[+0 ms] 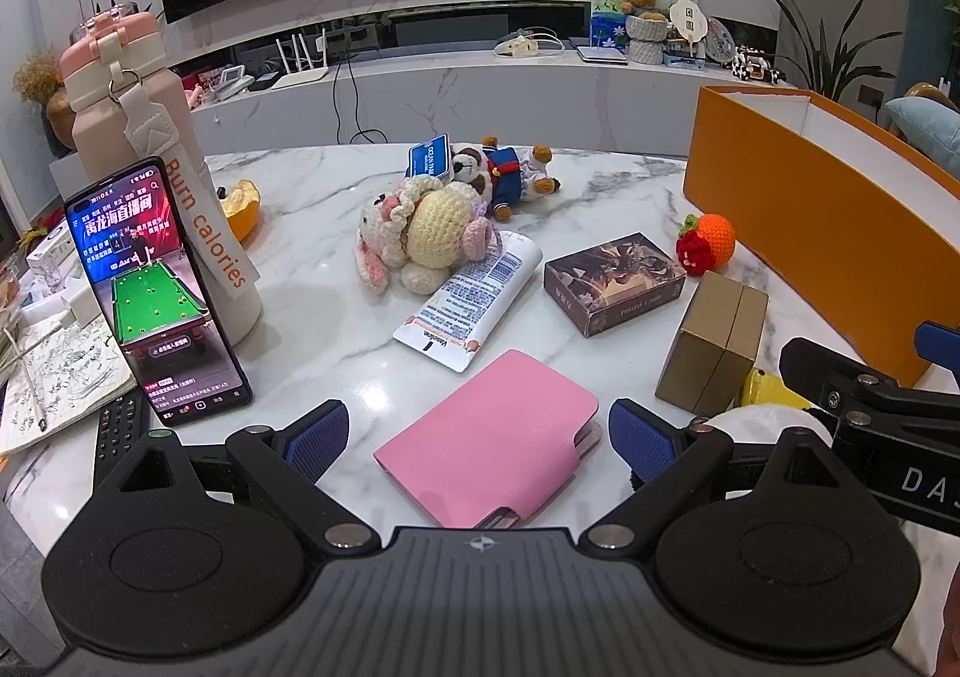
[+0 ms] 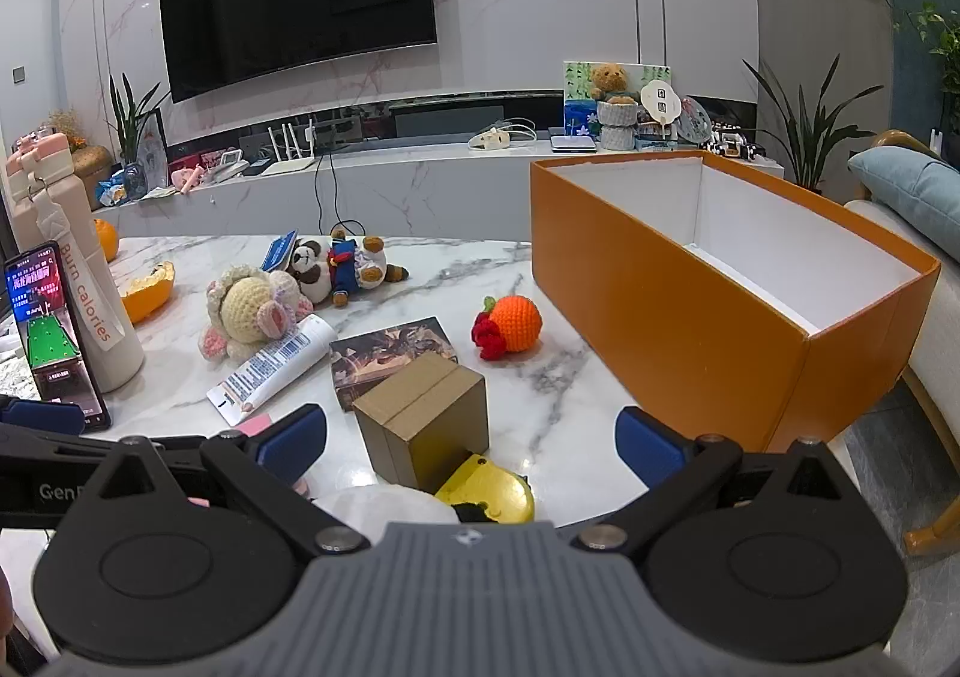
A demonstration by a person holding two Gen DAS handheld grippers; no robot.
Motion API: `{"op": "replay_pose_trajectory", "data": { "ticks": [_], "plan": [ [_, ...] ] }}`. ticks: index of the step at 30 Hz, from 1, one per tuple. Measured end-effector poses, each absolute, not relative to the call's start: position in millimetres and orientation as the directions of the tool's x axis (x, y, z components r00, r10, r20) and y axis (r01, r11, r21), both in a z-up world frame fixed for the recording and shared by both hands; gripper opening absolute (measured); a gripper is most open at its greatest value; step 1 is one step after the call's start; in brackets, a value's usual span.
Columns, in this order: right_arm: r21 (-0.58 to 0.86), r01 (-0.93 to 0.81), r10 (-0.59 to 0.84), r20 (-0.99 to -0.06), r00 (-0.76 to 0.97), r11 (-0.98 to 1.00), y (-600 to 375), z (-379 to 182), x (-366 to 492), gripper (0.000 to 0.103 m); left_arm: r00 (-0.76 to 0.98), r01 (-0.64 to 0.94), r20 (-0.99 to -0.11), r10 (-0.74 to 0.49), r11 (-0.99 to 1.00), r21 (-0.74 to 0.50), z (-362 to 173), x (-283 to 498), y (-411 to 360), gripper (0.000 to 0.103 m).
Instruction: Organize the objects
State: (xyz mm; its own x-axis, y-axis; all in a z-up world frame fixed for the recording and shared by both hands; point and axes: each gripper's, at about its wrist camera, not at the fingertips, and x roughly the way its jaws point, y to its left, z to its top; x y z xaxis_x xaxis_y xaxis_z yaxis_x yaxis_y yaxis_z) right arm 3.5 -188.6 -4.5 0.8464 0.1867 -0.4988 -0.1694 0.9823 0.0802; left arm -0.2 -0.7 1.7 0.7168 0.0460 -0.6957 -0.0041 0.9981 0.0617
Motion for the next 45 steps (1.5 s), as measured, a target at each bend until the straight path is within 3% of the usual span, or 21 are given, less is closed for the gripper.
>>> {"op": "replay_pose_trajectory", "data": {
  "ticks": [32, 45],
  "plan": [
    [0.074, -0.161, 0.176, -0.510, 0.842, 0.984, -191, -7, 3, 0.102, 0.722, -0.001, -0.690, 0.051, 0.997, 0.073, 0, 0, 4, 0.103],
    [0.029, -0.170, 0.161, -0.502, 0.850, 0.985, -200, 3, -4, 0.102, 0.735, 0.065, -0.678, -0.021, 0.997, 0.039, 1, -5, -2, 0.103]
  ]
}}
